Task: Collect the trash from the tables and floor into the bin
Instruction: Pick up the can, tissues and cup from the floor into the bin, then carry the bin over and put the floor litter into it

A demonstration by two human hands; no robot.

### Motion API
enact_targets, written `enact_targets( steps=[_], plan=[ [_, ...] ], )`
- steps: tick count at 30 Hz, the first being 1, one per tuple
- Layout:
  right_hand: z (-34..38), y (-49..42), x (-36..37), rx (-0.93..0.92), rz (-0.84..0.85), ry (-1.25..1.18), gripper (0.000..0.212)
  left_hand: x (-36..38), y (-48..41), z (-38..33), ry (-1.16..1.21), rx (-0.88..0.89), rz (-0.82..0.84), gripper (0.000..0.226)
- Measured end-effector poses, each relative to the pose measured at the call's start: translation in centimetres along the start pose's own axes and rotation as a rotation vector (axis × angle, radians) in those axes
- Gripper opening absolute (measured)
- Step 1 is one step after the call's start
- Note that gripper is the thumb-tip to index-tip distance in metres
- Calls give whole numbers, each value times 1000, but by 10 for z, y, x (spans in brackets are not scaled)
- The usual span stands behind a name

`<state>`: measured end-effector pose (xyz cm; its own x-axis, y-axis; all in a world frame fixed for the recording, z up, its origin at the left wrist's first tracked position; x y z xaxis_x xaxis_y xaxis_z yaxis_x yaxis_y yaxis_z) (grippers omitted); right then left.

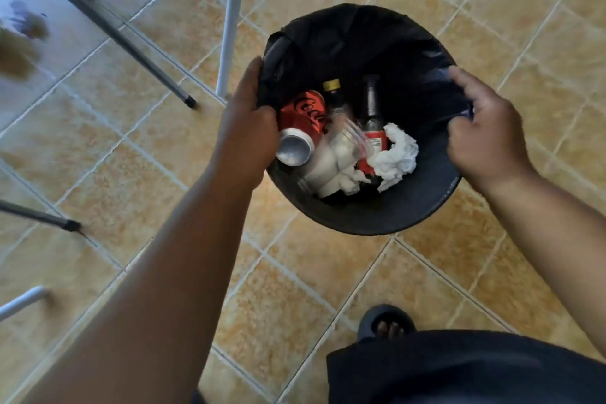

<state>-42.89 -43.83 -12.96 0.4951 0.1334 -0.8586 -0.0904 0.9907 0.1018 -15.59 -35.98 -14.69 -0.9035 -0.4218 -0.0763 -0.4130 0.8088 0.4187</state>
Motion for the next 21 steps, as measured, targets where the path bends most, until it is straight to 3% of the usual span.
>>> enact_targets(
  steps=[6,13,21],
  plan=[
    [44,40,-96,24,-14,2,72,3,71,-99,-68,-40,-104,82],
    [118,60,-319,97,-13,-14,72,31,174,-326,-307,-42,-17,84],
    [179,28,-541,16,-39,0,72,81,236,-527,-300,57,-9,88]
  ],
)
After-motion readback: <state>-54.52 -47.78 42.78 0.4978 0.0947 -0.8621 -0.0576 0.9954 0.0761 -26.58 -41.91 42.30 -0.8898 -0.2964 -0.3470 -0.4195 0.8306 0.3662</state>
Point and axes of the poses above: each hand's wrist, its own y-axis away from the middle knuckle, its own x-axis out of the palm, z = x × y, the point moved 3 cm from there along -y, towards the middle knuckle, and after that the axes turned 9 degrees about y, right-handed, at the moved point
